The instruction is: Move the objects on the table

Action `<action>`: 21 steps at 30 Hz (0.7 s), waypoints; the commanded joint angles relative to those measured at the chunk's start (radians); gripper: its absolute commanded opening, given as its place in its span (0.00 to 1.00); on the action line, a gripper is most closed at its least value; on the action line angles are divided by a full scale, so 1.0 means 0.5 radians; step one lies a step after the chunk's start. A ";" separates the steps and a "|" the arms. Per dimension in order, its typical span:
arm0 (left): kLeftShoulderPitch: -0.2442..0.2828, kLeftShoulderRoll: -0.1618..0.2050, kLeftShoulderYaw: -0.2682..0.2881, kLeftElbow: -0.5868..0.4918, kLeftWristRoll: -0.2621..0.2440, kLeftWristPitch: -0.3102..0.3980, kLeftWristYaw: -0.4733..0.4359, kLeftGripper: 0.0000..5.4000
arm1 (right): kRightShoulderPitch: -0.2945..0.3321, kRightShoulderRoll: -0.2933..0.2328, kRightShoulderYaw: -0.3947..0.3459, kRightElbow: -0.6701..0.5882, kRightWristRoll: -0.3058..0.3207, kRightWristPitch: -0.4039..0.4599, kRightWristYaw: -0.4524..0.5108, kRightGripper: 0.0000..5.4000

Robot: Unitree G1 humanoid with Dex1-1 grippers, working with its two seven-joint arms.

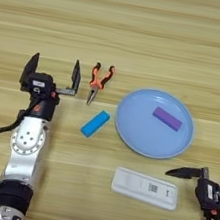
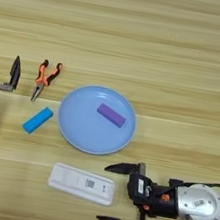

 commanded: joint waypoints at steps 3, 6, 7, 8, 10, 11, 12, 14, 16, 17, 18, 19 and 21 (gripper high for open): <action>-0.017 -0.013 -0.013 0.014 0.023 0.015 0.018 1.00 | 0.017 -0.007 0.062 0.078 -0.109 0.000 -0.039 0.81; -0.018 -0.013 -0.016 0.012 0.020 0.015 0.020 1.00 | 0.019 -0.015 0.069 0.075 -0.102 -0.003 -0.042 0.75; -0.018 -0.014 -0.017 0.011 0.019 0.015 0.021 1.00 | 0.019 -0.017 0.069 0.077 -0.101 -0.004 -0.042 0.73; -0.018 -0.014 -0.018 0.010 0.018 0.014 0.021 1.00 | 0.019 -0.019 0.070 0.079 -0.100 -0.004 -0.044 0.72; -0.017 -0.015 -0.019 0.009 0.018 0.012 0.022 1.00 | 0.019 -0.020 0.071 0.082 -0.096 -0.004 -0.046 0.68; -0.017 -0.014 -0.019 0.009 0.018 0.012 0.022 1.00 | 0.020 -0.020 0.073 0.082 -0.093 -0.004 -0.047 0.65; -0.017 -0.014 -0.020 0.008 0.018 0.012 0.023 1.00 | 0.021 -0.018 0.074 0.082 -0.087 -0.003 -0.047 0.64; -0.016 -0.013 -0.020 0.007 0.020 0.013 0.024 1.00 | 0.022 -0.015 0.075 0.082 -0.080 -0.003 -0.051 0.60; -0.014 -0.013 -0.021 0.007 0.020 0.012 0.024 1.00 | 0.022 -0.014 0.076 0.082 -0.080 -0.003 -0.059 0.56; -0.013 -0.012 -0.021 0.007 0.020 0.012 0.024 1.00 | 0.021 -0.014 0.078 0.081 -0.080 -0.002 -0.063 0.56; -0.013 -0.012 -0.021 0.007 0.020 0.012 0.024 1.00 | 0.019 -0.014 0.079 0.079 -0.079 -0.001 -0.067 0.54; -0.014 -0.012 -0.021 0.011 0.020 0.011 0.024 1.00 | 0.017 -0.011 0.081 0.079 -0.079 -0.001 -0.069 0.54; -0.015 -0.011 -0.021 0.015 0.021 0.008 0.025 1.00 | 0.015 -0.004 0.080 0.074 -0.068 -0.003 -0.070 0.54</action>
